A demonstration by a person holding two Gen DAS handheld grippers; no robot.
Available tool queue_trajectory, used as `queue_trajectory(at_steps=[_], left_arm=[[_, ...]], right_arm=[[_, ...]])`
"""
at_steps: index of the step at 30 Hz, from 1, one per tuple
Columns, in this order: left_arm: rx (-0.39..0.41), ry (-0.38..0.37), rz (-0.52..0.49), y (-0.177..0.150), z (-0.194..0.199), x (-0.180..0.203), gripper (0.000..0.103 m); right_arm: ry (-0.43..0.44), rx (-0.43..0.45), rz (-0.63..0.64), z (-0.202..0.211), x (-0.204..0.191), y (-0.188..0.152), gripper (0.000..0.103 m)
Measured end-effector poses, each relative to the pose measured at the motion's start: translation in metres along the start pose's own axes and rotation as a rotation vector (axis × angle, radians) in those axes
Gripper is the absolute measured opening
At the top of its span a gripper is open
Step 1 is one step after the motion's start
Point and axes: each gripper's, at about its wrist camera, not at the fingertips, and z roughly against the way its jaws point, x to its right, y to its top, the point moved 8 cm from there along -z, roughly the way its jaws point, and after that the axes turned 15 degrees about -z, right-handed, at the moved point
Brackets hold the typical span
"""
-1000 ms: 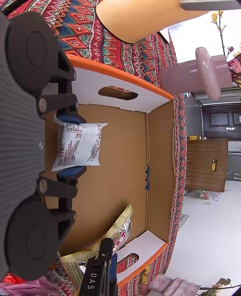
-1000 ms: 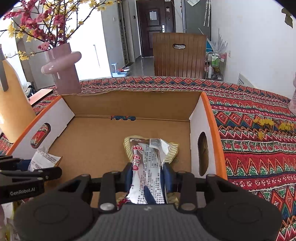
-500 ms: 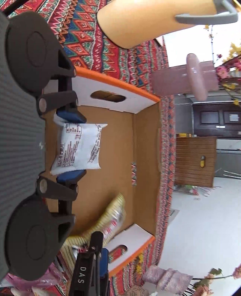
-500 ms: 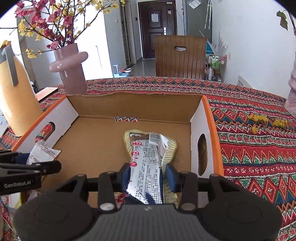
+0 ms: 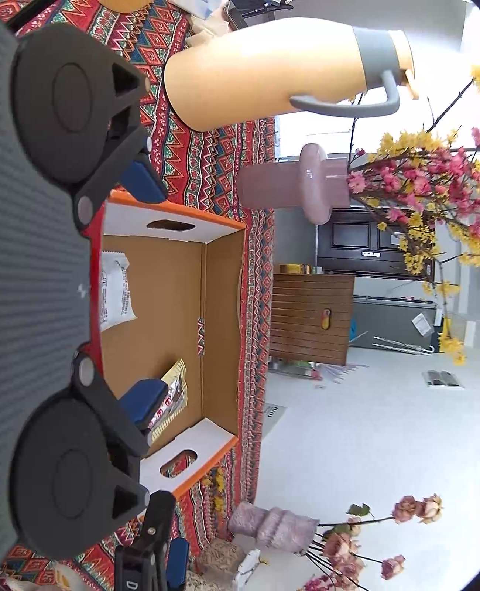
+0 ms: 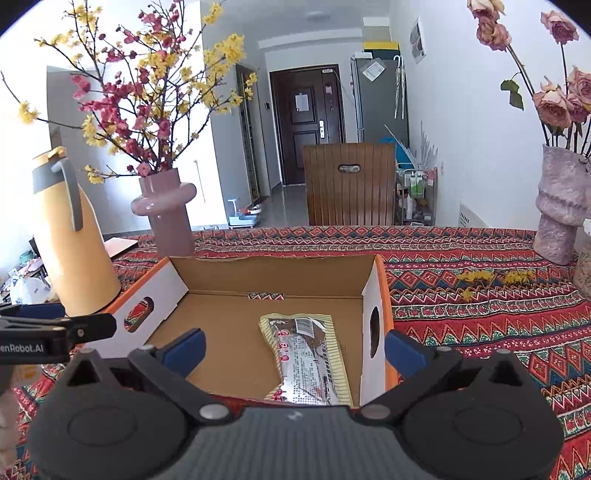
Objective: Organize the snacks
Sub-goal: 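Move both grippers back over the remaining snacks on the table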
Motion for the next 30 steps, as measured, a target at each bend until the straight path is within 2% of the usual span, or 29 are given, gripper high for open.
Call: queue_trajectory(at_steps=[6,13,30], left_arm=[[0.039,0.004,0.007,-0.013,0.032,-0.004,0.103],[0.037,0.016,0.006,-0.035,0.057,-0.011,0.103],[-0.038,-0.006,0.024,-0.104,0.089,-0.01,0.103]], right_arm=[[0.01,0.051,0.007,0.041,-0.003,-0.015,0.103],[0.002,0.061,0.001,0.069,-0.003,-0.038,0.103],[-0.071,-0.002,-0.038,0.098,0.016,-0.098,0.103]])
